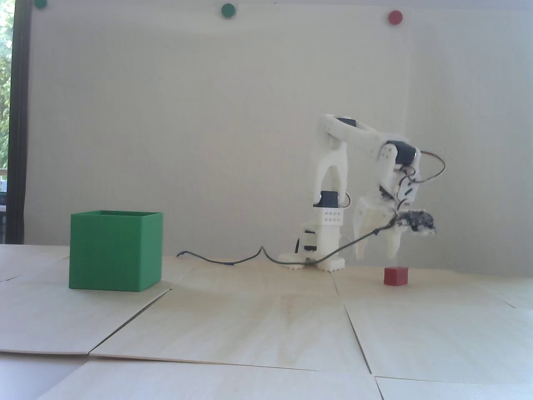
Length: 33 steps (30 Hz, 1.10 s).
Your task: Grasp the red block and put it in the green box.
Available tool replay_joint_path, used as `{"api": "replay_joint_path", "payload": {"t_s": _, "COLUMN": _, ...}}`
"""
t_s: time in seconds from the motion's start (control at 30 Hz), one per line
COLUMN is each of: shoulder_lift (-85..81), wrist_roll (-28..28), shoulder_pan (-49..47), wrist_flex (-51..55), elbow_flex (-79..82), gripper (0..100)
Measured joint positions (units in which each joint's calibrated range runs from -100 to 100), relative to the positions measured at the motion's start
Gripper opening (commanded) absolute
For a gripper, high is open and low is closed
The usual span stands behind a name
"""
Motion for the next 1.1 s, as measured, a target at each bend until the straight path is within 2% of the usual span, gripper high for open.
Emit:
{"api": "replay_joint_path", "payload": {"t_s": 0.07, "shoulder_lift": 0.0, "wrist_roll": 0.1, "shoulder_pan": 0.0, "wrist_flex": -3.0, "elbow_flex": 2.6, "gripper": 28}}
{"api": "replay_joint_path", "payload": {"t_s": 0.27, "shoulder_lift": 0.0, "wrist_roll": 0.1, "shoulder_pan": 0.0, "wrist_flex": -7.3, "elbow_flex": 4.0, "gripper": 44}}
{"api": "replay_joint_path", "payload": {"t_s": 0.83, "shoulder_lift": 0.0, "wrist_roll": 0.1, "shoulder_pan": 0.0, "wrist_flex": -8.3, "elbow_flex": 0.4, "gripper": 44}}
{"api": "replay_joint_path", "payload": {"t_s": 1.1, "shoulder_lift": 9.0, "wrist_roll": 0.1, "shoulder_pan": 2.0, "wrist_flex": -8.3, "elbow_flex": -6.0, "gripper": 44}}
